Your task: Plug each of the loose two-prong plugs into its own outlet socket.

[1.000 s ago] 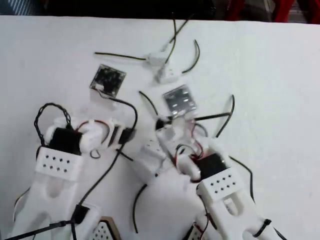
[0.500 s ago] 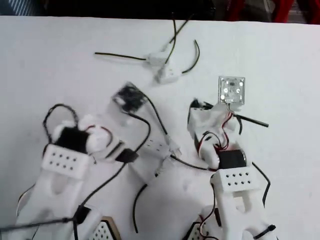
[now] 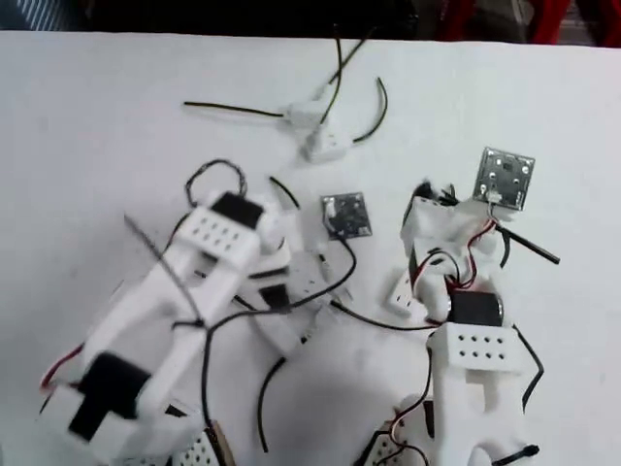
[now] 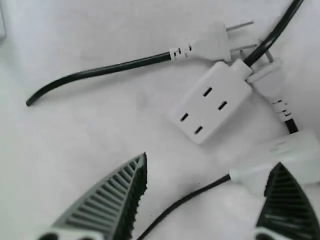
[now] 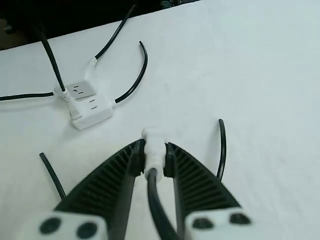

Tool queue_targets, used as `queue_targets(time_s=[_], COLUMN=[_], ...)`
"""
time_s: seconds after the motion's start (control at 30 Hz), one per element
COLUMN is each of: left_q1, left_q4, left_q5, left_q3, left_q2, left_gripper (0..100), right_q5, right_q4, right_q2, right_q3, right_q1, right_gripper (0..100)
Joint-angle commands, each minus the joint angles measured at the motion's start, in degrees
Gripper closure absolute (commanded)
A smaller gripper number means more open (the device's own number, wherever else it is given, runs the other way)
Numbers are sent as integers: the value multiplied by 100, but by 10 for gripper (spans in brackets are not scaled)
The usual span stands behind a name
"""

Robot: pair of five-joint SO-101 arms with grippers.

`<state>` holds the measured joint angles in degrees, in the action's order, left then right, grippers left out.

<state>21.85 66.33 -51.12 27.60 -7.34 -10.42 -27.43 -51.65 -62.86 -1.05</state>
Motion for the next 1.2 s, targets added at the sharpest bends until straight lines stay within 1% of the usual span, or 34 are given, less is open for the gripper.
queue_targets(time_s=[0.0,0.33,0.4,0.53,0.63,0.77,0.83,1.0,1.07,1.17], left_q1=[215,514,532,532,505,488,488,418,277,-154], left_q4=[-18,-62,-79,-431,-396,-369,-105,299,343,308], left_q5=[-334,-378,-396,-369,-281,123,246,281,308,492], left_q3=[-870,-1451,-1486,-1433,-1486,-1424,-1424,-1415,-1415,-1415], left_q2=[752,1798,2000,2431,2475,2009,1622,585,338,259], left_gripper=[635,636,664,727,779,889,923,941,941,941], right_q5=[-44,-26,-26,-26,-26,-26,-26,-26,-26,-26], right_q4=[110,110,110,110,110,110,110,110,110,110], right_q2=[-119,-119,-119,-119,-119,-119,-119,-119,-119,-119], right_q3=[79,79,70,70,70,70,70,70,62,62], right_q1=[-48,-40,-40,-40,-40,-40,-31,-22,-22,-13], right_gripper=[981,981,981,981,981,981,981,981,981,981])
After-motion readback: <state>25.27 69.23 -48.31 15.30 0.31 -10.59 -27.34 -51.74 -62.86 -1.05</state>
